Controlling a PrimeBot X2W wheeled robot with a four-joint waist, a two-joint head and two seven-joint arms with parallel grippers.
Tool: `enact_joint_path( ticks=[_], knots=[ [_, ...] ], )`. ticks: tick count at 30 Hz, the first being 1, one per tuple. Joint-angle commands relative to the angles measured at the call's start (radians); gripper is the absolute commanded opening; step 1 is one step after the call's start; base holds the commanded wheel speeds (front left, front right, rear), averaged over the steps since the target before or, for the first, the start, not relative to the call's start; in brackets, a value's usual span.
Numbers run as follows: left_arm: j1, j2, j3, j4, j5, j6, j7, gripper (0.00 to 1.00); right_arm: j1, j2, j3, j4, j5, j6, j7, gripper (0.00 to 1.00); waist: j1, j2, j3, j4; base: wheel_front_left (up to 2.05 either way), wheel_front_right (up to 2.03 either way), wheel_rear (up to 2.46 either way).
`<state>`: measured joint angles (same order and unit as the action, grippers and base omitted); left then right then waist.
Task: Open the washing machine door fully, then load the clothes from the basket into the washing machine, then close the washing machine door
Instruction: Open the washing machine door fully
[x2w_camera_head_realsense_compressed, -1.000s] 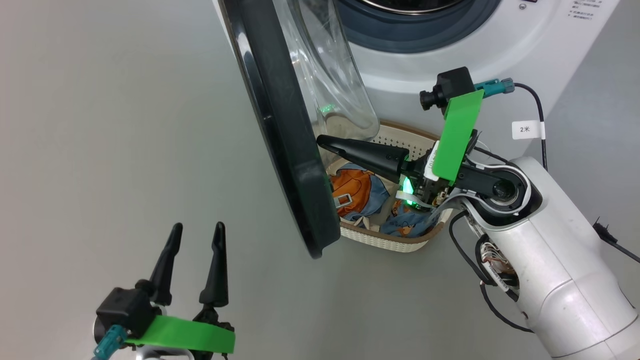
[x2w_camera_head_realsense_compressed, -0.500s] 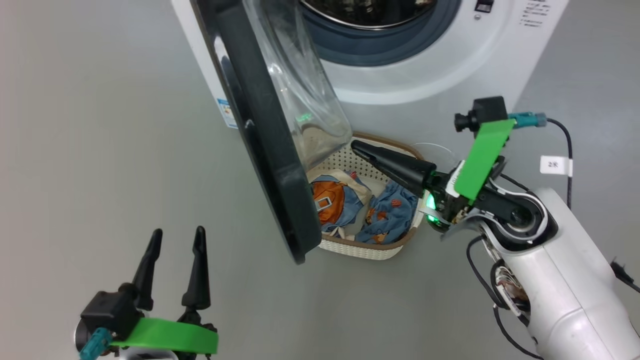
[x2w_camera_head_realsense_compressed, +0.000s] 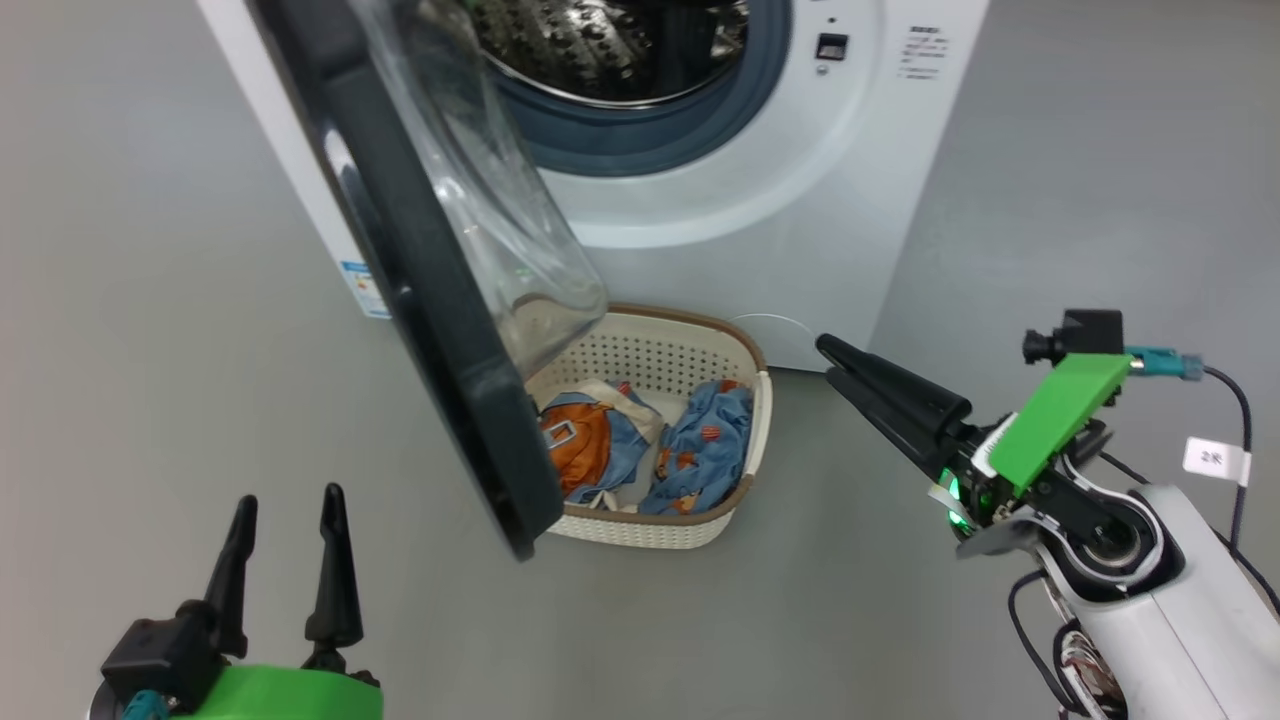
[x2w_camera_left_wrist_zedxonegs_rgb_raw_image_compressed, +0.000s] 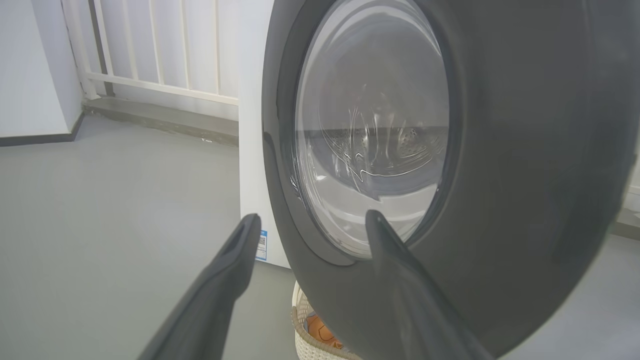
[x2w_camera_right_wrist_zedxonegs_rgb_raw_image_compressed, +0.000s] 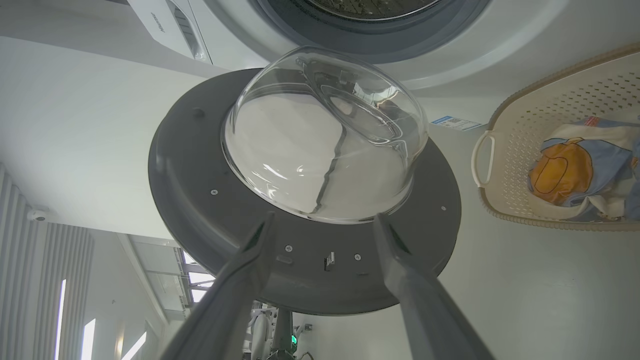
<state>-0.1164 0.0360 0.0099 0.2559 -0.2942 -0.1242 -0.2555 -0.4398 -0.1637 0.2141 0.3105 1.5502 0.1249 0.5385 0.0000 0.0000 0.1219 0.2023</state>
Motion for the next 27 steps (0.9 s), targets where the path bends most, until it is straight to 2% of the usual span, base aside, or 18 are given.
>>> enact_joint_path(
  ticks=[1, 10, 18, 22, 27],
  knots=[
    [-0.007, 0.014, 0.039, -0.022, 0.020, -0.004, -0.006, 1.00, 0.014, -0.006, 0.000, -0.038, -0.007, 0.006, -0.016, 1.00, 0.0000, 0.0000, -0.015, -0.042, 0.00, 0.00, 0.00],
    [0.029, 0.014, 0.089, -0.039, 0.031, -0.006, -0.006, 1.00, 0.137, -0.062, -0.034, -0.092, -0.040, 0.006, -0.137, 1.00, 0.0000, 0.0000, -0.035, -0.118, 0.00, 0.00, 0.00],
    [0.068, 0.014, 0.118, -0.054, 0.025, -0.006, -0.006, 1.00, 0.261, -0.134, -0.046, -0.130, -0.072, 0.006, -0.277, 1.00, 0.0000, 0.0000, -0.056, -0.145, 0.00, 0.00, 0.00],
    [0.079, 0.014, 0.128, -0.060, 0.026, -0.006, -0.006, 1.00, 0.286, -0.161, -0.036, -0.134, -0.088, 0.006, -0.328, 1.00, 0.0000, 0.0000, -0.058, -0.155, 0.00, 0.00, 0.00],
    [0.087, 0.014, 0.130, -0.061, 0.028, -0.006, -0.006, 1.00, 0.316, -0.219, 0.027, -0.131, -0.156, 0.006, -0.446, 1.00, 0.0000, 0.0000, -0.065, -0.161, 0.00, 0.00, 0.00]
  ],
)
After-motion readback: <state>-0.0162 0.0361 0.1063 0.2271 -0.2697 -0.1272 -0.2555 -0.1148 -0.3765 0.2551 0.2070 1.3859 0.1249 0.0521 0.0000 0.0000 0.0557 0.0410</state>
